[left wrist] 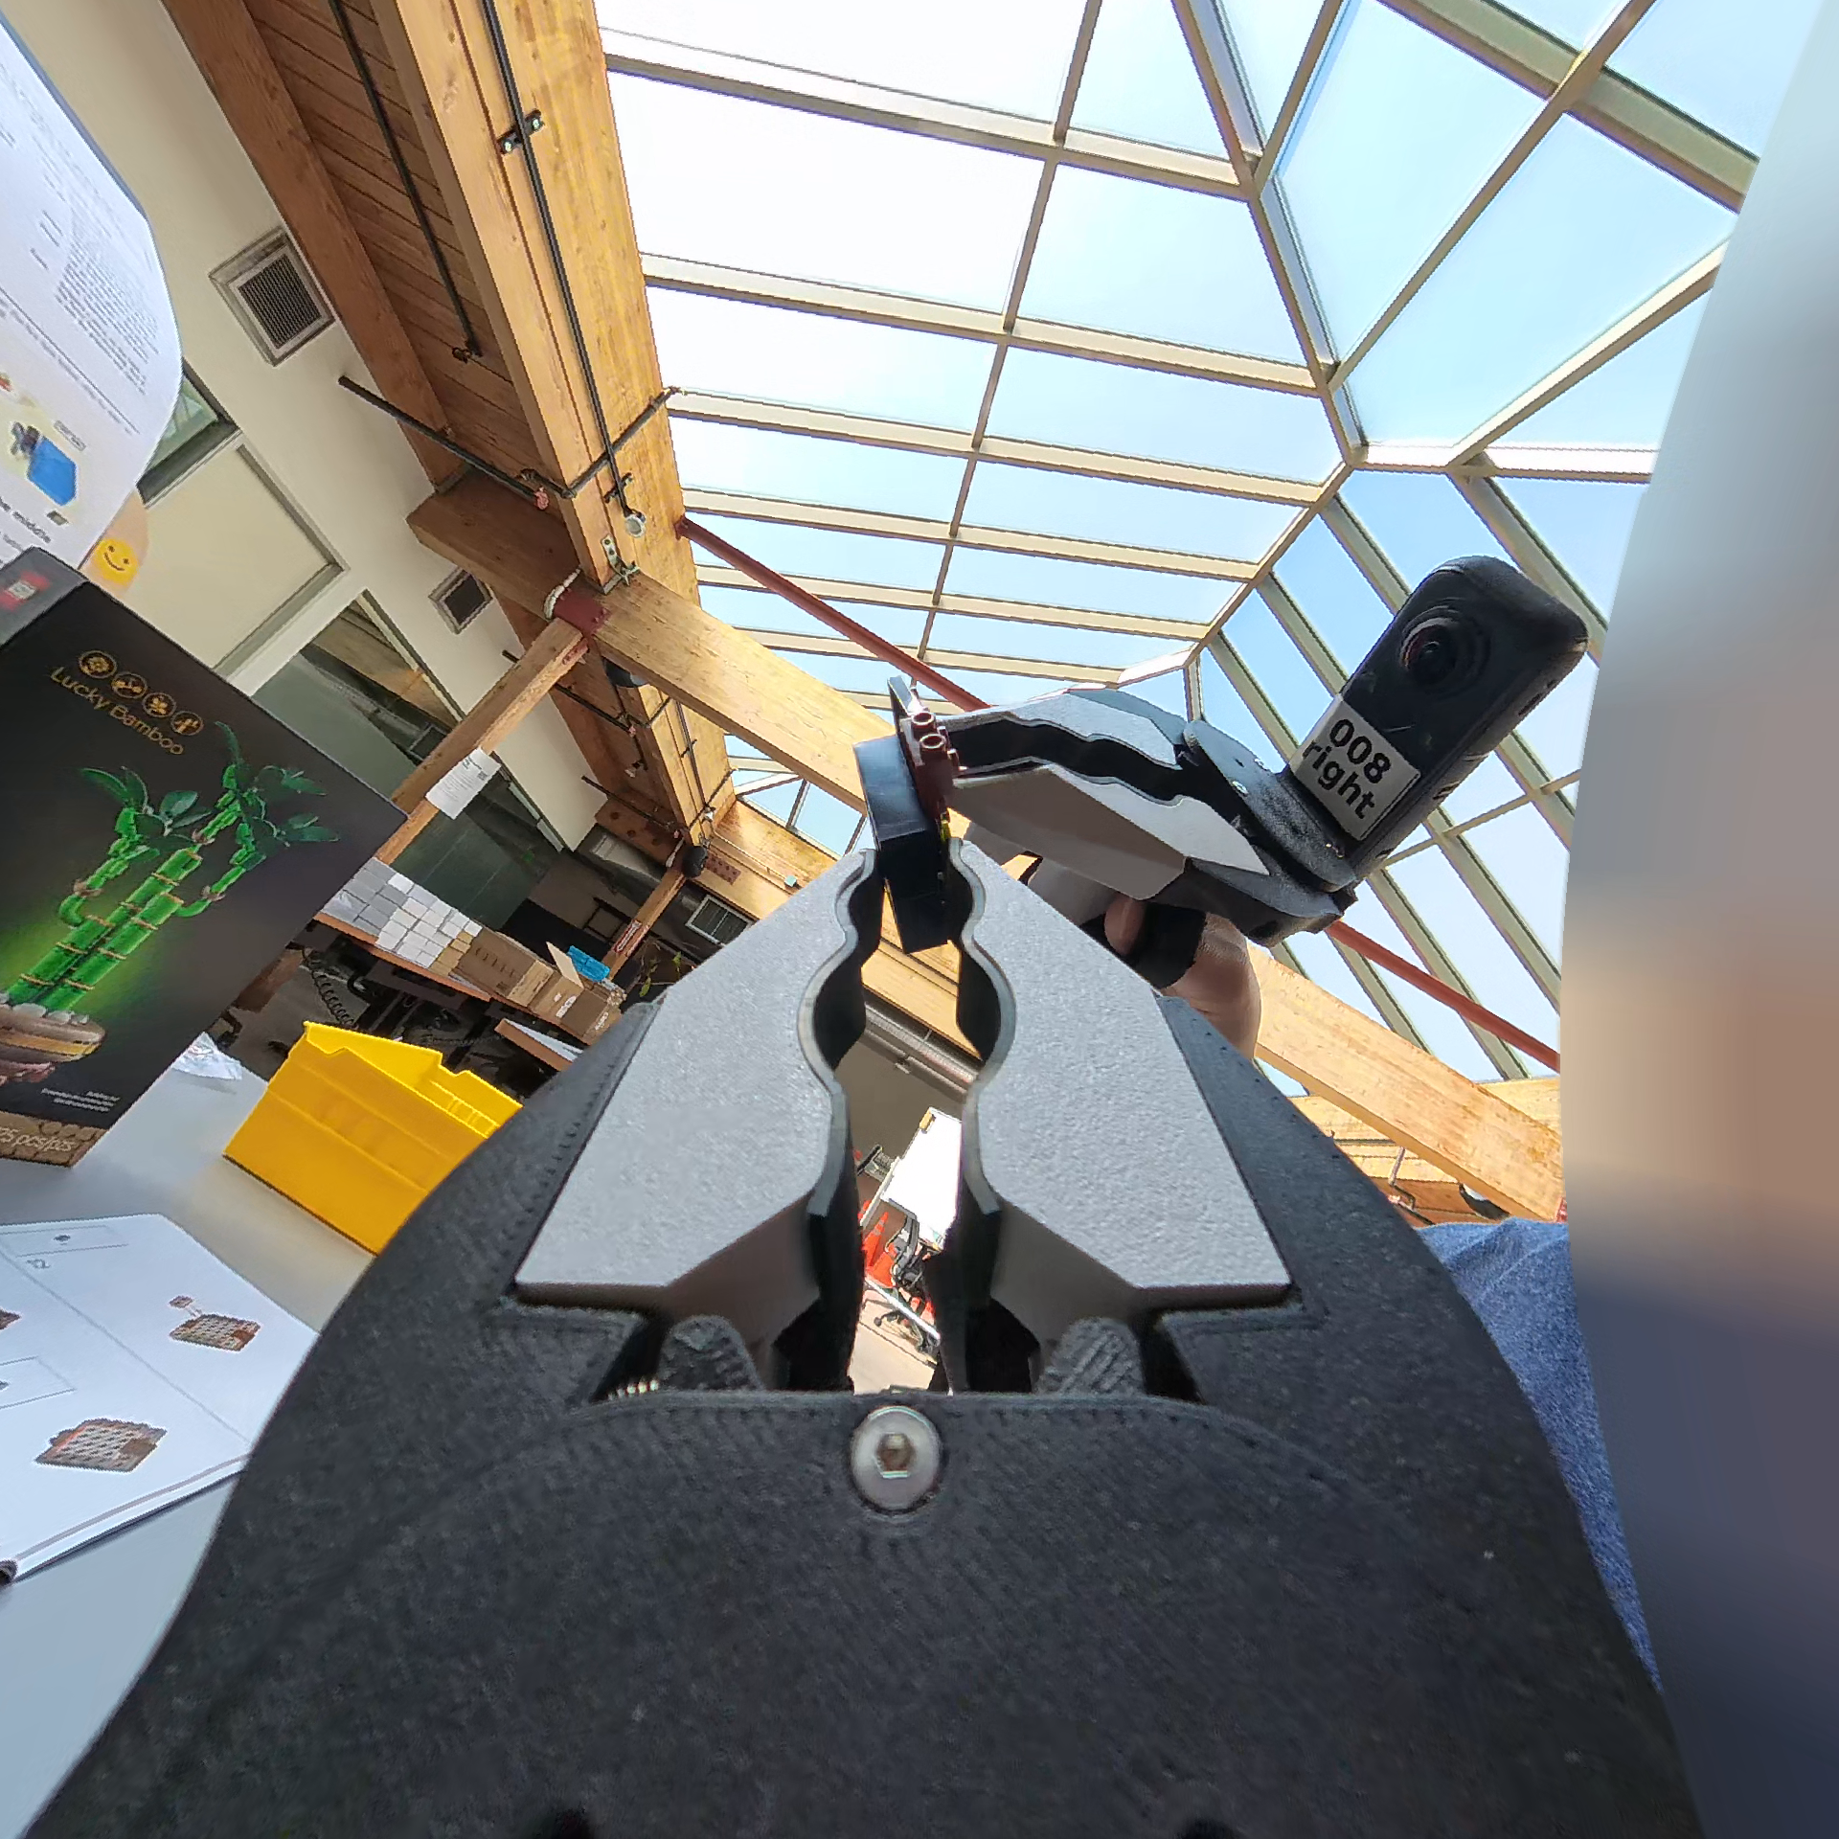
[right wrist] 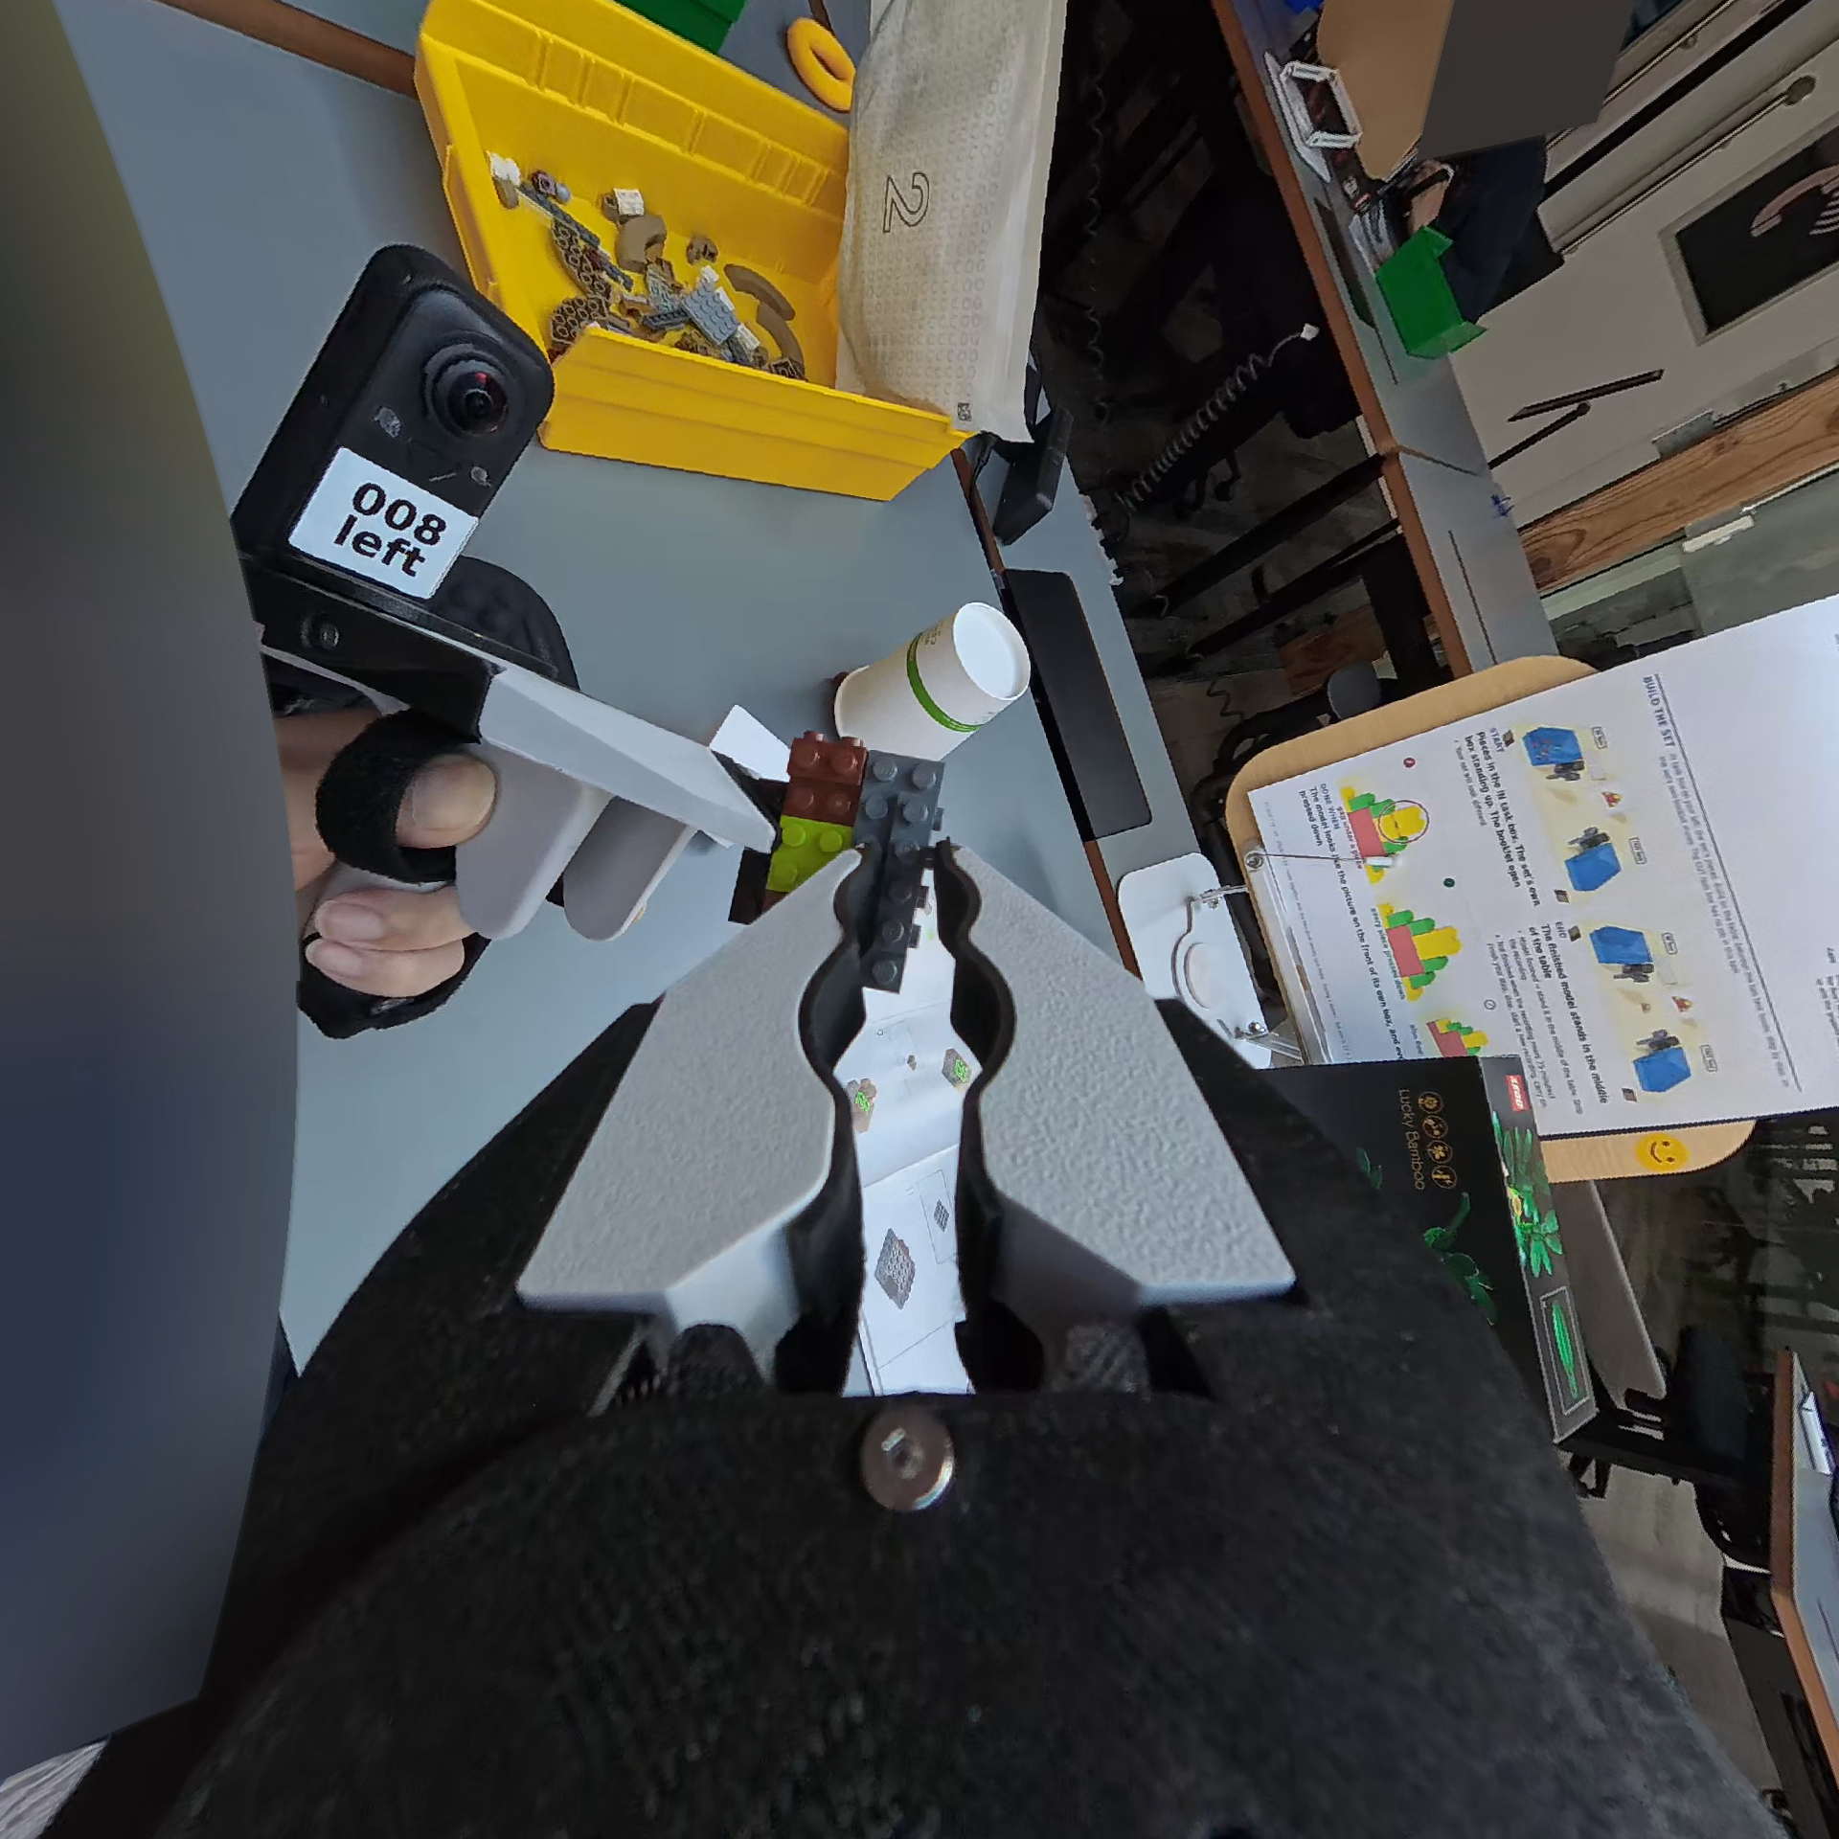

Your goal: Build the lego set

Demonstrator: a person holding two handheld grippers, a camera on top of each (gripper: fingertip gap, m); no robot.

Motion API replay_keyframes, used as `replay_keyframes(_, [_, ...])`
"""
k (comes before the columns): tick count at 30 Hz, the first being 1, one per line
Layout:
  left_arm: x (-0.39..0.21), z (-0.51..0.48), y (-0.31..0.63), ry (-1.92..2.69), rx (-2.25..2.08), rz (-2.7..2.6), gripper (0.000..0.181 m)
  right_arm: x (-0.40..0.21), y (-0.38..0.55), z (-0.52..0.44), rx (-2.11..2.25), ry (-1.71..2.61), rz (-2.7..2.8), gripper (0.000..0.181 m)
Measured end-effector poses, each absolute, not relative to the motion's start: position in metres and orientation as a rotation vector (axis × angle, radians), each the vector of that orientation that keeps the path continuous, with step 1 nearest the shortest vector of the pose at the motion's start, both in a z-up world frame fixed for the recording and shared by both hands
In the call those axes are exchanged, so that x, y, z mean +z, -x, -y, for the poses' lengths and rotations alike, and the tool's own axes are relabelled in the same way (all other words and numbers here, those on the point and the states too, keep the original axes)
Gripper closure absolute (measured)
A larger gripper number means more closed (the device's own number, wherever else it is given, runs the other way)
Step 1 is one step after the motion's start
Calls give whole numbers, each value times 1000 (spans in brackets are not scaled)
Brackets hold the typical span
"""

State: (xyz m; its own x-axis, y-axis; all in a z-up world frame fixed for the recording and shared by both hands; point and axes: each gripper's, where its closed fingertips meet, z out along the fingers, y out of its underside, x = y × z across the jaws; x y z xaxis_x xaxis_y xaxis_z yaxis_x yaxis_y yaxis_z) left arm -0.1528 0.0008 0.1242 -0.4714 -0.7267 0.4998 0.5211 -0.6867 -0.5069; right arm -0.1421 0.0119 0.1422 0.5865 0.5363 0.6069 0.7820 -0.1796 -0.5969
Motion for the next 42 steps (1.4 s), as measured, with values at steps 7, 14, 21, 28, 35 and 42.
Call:
replay_keyframes(7, [131,-3,159,858,-2140,-354,172,149,149,-14,-431,1761,1079,171])
replay_keyframes(14, [137,-5,165,817,-2132,-344,172,154,154,-15,-408,1738,1053,171])
replay_keyframes(21, [137,-8,168,804,-2201,-300,172,154,157,-16,-486,1712,1058,171])
replay_keyframes(28, [138,-11,170,804,-2205,-271,172,156,157,-17,-489,1701,1045,171])
replay_keyframes(35, [138,-12,169,818,-2218,-246,171,156,158,-18,-500,1682,1039,172])
replay_keyframes(42, [138,-10,168,818,-2237,-248,163,154,157,-18,-517,1663,1033,172])
